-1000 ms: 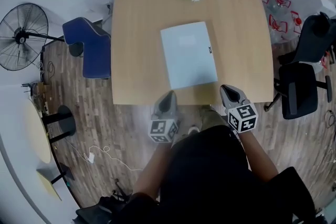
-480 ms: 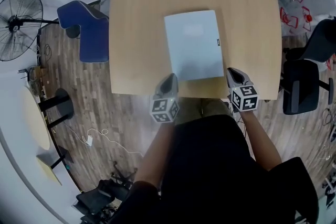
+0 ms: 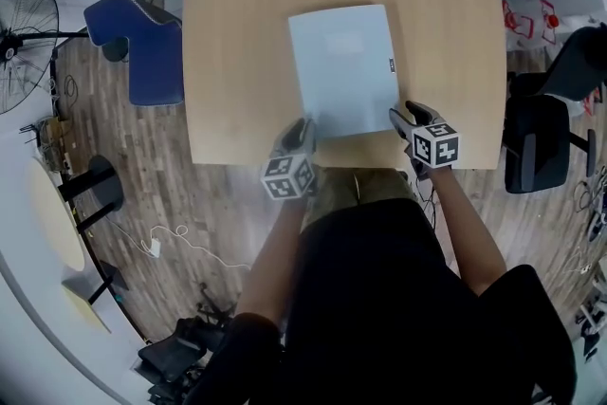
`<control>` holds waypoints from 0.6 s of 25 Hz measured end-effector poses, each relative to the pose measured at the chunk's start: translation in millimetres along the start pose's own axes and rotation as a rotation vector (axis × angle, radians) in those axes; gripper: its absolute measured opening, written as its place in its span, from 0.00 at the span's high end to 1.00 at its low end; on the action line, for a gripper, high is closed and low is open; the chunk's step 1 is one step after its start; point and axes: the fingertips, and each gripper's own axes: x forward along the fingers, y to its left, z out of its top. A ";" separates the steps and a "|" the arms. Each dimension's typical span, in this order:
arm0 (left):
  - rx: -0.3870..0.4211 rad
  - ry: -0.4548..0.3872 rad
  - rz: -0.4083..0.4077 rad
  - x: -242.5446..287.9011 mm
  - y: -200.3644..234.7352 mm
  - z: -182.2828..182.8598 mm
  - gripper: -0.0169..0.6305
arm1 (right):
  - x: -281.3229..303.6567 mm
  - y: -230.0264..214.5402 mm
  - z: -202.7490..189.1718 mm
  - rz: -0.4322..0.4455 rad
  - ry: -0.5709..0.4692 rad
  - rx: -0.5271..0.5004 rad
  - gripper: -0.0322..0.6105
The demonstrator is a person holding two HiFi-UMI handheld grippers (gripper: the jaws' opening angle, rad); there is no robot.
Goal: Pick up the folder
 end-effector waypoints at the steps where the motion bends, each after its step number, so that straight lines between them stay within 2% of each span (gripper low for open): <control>1: -0.017 0.015 -0.018 4.5 0.7 -3.7 0.80 | 4.4 0.1 0.0 0.010 0.003 0.003 0.60; 3: -0.054 0.044 -0.055 14.3 2.1 -9.8 0.71 | 13.6 1.3 0.3 0.033 0.010 0.007 0.53; 7: -0.091 0.067 -0.097 33.9 4.8 -14.7 0.47 | 31.9 2.5 -1.9 0.080 0.033 0.037 0.46; 9: -0.116 0.098 -0.112 43.6 4.5 -20.9 0.41 | 39.0 2.7 -4.0 0.105 0.034 0.084 0.42; 12: -0.208 0.140 -0.145 56.6 4.9 -34.2 0.36 | 46.9 0.9 -7.8 0.124 0.026 0.149 0.39; 15: -0.289 0.133 -0.175 61.2 8.2 -40.3 0.33 | 50.8 0.0 -10.2 0.141 0.032 0.186 0.38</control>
